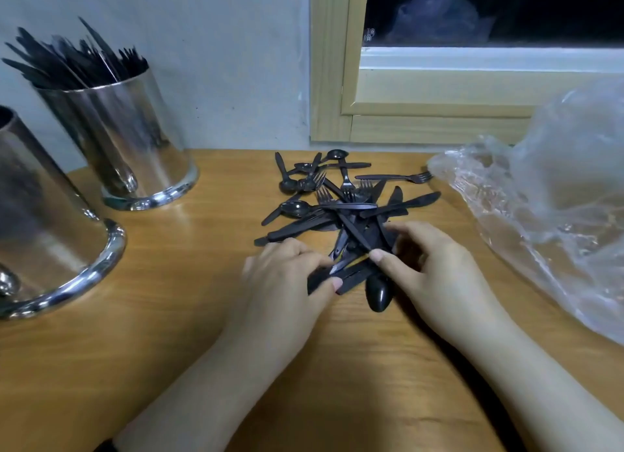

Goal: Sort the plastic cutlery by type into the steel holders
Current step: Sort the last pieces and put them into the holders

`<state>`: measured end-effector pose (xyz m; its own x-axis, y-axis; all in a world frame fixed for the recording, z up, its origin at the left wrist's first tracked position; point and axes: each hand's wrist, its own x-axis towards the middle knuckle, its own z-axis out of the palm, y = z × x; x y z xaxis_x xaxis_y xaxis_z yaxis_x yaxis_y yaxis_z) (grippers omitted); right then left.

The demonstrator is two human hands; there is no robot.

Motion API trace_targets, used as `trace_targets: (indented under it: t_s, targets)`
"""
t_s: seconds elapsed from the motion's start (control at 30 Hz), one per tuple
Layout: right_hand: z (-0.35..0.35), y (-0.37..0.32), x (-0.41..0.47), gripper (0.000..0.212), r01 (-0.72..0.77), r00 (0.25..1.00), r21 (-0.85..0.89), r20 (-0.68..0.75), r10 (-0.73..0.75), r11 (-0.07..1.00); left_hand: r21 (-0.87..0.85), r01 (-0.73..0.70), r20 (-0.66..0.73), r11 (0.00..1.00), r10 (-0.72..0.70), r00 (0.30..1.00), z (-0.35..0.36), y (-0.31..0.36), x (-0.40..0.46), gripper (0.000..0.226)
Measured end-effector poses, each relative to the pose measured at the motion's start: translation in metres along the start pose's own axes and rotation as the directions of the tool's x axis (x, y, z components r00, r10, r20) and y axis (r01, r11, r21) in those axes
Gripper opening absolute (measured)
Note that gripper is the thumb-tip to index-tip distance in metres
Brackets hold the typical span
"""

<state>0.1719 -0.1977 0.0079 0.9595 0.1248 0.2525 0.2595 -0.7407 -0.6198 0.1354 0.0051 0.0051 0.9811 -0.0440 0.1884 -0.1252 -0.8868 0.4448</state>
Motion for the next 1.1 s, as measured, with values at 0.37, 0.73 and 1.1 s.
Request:
trace_targets:
  t_s: [0.37,0.73,1.1]
  targets:
    - [0.013,-0.016,0.01,0.037,-0.021,0.999,-0.11,-0.033,0.017,0.994,-0.025,-0.023,0.032,0.999,0.024,0.999,0.0,0.004,0.0,0.034]
    - [0.023,-0.024,0.017,0.036,-0.065,0.998,-0.2,-0.021,0.061,0.978,-0.216,0.033,-0.093,0.976,-0.054,0.994,-0.004,0.006,-0.002,0.02]
    - [0.012,-0.013,0.02,0.025,-0.039,0.999,-0.066,0.016,0.04,0.997,0.035,-0.015,0.052,0.999,0.014,0.999,-0.003,0.005,0.002,0.048]
